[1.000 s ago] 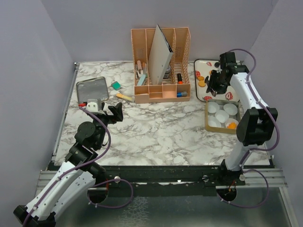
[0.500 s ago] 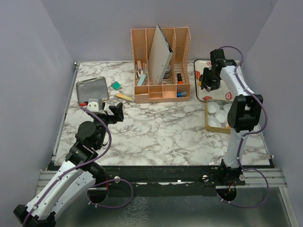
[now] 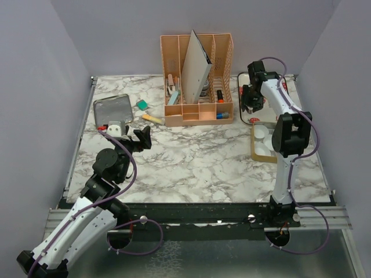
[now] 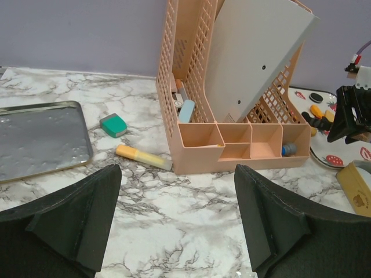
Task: Pack the cookies
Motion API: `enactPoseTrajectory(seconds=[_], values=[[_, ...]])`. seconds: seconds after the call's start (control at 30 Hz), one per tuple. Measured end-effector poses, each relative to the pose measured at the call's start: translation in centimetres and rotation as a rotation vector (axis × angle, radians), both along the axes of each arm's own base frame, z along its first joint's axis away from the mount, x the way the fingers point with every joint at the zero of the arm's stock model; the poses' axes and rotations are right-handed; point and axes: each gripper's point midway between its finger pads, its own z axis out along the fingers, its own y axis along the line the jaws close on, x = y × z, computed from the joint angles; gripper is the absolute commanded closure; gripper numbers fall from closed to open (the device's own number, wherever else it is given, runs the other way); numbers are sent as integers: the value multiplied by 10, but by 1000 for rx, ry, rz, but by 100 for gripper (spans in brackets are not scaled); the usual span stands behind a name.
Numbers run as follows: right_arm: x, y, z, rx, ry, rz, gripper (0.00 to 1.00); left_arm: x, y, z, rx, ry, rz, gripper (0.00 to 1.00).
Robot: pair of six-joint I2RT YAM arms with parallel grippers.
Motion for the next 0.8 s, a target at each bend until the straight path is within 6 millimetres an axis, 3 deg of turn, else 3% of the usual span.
enactPoseTrajectory(seconds=[0.53,0.8], values=[[-5,1,-13,-28,45,5,51,-1,1,0,-2,-4,0,15],[-6,0,-13,-37,50,11,63,-2,1,2,-4,-8,0,15]])
